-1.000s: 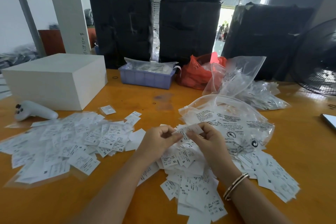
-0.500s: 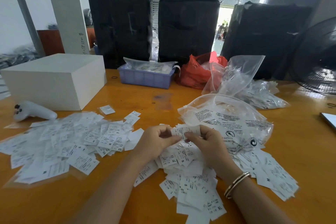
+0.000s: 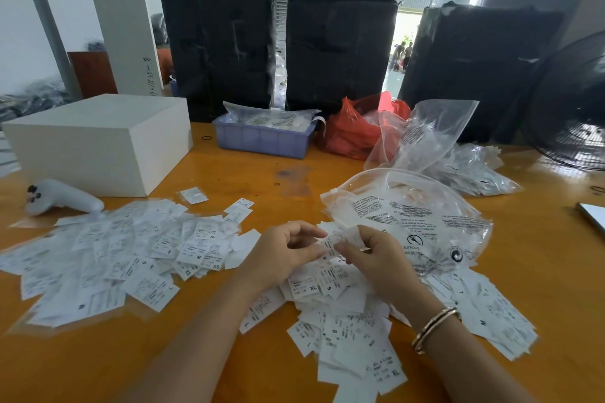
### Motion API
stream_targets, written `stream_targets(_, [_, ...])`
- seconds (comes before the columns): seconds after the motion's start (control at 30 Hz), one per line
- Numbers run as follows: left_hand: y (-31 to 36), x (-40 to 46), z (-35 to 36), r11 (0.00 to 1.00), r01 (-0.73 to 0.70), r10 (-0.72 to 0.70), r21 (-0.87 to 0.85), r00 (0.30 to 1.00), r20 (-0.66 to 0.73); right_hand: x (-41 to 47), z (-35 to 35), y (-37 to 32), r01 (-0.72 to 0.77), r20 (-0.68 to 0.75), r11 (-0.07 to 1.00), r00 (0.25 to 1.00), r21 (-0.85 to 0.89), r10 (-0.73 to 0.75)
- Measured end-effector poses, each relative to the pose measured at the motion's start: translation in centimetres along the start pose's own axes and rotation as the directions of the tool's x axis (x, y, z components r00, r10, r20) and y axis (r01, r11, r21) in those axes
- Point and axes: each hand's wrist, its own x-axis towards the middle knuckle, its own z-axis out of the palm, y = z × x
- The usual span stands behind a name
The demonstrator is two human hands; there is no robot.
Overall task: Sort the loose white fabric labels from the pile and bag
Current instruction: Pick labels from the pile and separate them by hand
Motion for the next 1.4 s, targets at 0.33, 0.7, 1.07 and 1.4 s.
stream_targets(0.33, [-0.2,0.0,-0.1,0.999,-0.037,0.038,0.019,0.998,-0.057,0.1,0.1,0.3,-0.024,-0.159,0.973,0.985,0.228,0.061])
stream_targets(0.7, [0.7,-0.6,-0.3,0.997,-0.081,0.081,-0.003,0.996,0.048,-0.7,0.4,-0.9,0.171,-0.112,0.975,0.976,-0.142,-0.187])
stream_targets(1.07, [0.3,-0.6,-0.4,0.987,-0.116,0.101,0.111,0.986,0.135,-0.6,0.2,-1.1,0.169,-0.046,0.971,0.983,-0.169,-0.179])
stream_targets(1.4, [-0.2,0.1,-0.7,0.994,-0.073,0.072,-0.085,0.997,-0.008,-0.5,0.2,-0.8,-0.114,0.024,0.896,0.993,0.429,0.115])
